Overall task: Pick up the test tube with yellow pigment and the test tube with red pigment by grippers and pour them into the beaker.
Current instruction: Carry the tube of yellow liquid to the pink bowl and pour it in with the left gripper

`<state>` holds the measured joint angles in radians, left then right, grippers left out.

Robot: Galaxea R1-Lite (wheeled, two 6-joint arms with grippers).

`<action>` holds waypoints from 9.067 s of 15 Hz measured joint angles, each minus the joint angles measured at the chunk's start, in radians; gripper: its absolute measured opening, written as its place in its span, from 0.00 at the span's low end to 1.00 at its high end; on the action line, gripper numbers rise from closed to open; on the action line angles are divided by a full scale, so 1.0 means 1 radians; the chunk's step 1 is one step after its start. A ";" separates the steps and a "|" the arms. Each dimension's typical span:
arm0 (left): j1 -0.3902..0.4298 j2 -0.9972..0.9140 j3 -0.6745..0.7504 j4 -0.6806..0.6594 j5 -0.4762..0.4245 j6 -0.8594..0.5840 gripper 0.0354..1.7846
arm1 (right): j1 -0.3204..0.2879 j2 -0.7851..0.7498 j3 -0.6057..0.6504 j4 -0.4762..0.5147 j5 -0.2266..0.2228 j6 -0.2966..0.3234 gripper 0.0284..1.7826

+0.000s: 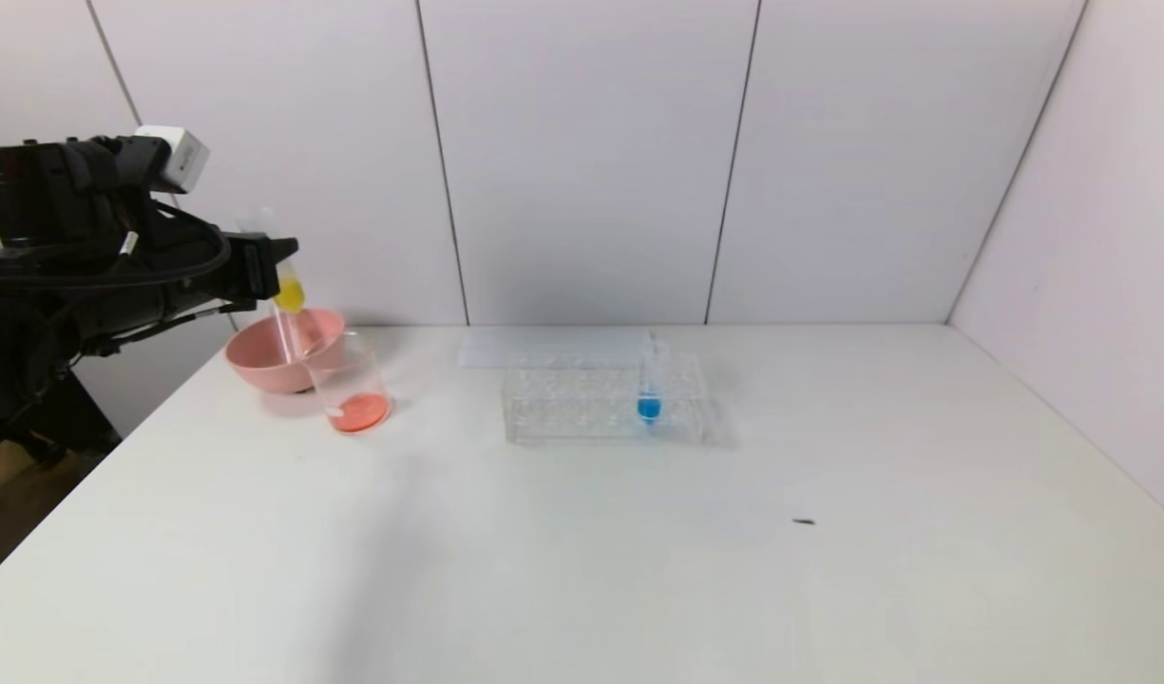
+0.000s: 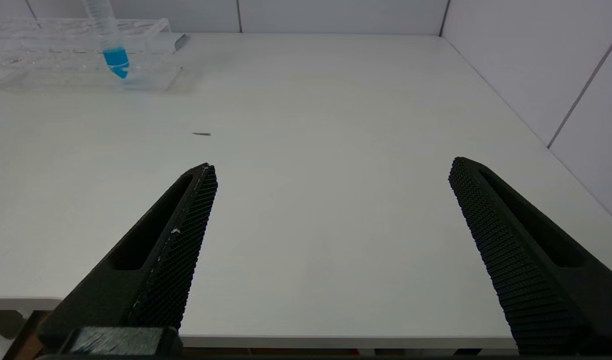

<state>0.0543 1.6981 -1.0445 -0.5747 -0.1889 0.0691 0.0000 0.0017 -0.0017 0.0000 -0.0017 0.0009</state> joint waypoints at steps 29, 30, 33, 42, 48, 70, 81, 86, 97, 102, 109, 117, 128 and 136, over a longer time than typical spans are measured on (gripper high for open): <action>0.169 0.054 -0.084 0.241 -0.241 0.120 0.24 | 0.000 0.000 0.000 0.000 0.000 0.000 0.95; 0.169 0.056 -0.096 0.261 -0.241 0.130 0.24 | 0.000 0.000 0.000 0.000 0.000 0.000 0.95; 0.169 0.060 -0.125 0.289 -0.241 0.174 0.24 | 0.000 0.000 0.000 0.000 0.000 0.000 0.95; 0.177 0.107 -0.221 0.432 -0.277 0.279 0.24 | 0.000 0.000 0.000 0.000 0.000 0.000 0.95; 0.177 0.159 -0.330 0.612 -0.325 0.393 0.24 | 0.000 0.000 0.000 0.000 0.000 0.000 0.95; 0.186 0.238 -0.624 1.054 -0.362 0.688 0.24 | 0.000 0.000 0.000 0.000 0.000 -0.001 0.95; 0.214 0.321 -0.870 1.329 -0.349 0.911 0.24 | 0.000 0.000 0.000 0.000 0.000 0.000 0.95; 0.213 0.350 -0.919 1.360 -0.348 0.962 0.24 | 0.000 0.000 0.000 0.000 0.000 0.000 0.95; 0.196 0.374 -0.942 1.416 -0.322 1.034 0.24 | 0.000 0.000 0.000 0.000 0.000 0.000 0.95; 0.190 0.378 -0.942 1.416 -0.283 1.110 0.24 | 0.000 0.000 0.000 0.000 0.000 0.000 0.95; 0.161 0.381 -0.942 1.410 -0.220 1.149 0.24 | 0.000 0.000 0.000 0.000 0.000 -0.001 0.95; 0.127 0.385 -0.942 1.401 -0.212 1.174 0.24 | 0.000 0.000 0.000 0.000 0.000 0.000 0.95; 0.097 0.387 -0.943 1.384 -0.193 1.202 0.24 | 0.000 0.000 0.000 0.000 0.000 0.000 0.95; 0.084 0.393 -0.942 1.371 -0.161 1.223 0.24 | 0.000 0.000 0.000 0.000 0.000 -0.001 0.95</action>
<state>0.1379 2.0909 -1.9868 0.7962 -0.3496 1.2926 0.0000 0.0017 -0.0013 0.0000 -0.0017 0.0000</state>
